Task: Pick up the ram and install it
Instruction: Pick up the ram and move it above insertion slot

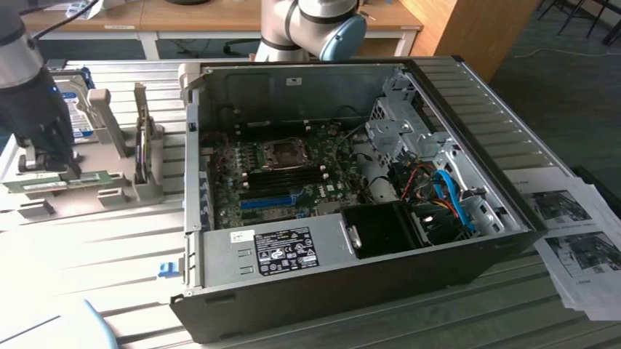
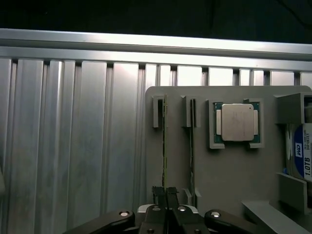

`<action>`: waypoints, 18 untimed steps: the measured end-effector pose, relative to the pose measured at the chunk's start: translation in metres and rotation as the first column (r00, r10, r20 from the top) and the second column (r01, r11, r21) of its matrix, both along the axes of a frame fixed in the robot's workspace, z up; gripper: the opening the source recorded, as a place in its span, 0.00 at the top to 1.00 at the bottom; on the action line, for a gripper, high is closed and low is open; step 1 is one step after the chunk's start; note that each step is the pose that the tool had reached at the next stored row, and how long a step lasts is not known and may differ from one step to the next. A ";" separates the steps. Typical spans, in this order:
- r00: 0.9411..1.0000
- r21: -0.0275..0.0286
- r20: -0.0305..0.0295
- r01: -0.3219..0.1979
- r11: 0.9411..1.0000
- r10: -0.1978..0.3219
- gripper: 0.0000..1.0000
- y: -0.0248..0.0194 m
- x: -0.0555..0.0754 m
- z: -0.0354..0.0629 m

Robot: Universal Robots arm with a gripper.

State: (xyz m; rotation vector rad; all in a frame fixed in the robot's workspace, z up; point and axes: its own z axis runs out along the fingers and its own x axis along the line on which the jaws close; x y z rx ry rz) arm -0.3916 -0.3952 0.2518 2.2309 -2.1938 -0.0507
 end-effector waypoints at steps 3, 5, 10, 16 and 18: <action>1.000 0.000 0.000 0.000 1.000 0.000 0.89 0.0000 0.000 0.0089; 1.000 0.000 0.000 0.000 1.000 0.000 0.89 0.0000 0.000 0.0155; 1.000 0.000 0.000 0.000 1.000 0.000 0.89 0.0000 0.000 0.0307; 1.000 0.000 0.000 0.000 1.000 0.000 0.89 0.0000 0.000 0.0474; 1.000 0.000 0.000 0.000 1.000 0.000 0.89 0.0000 0.000 0.0529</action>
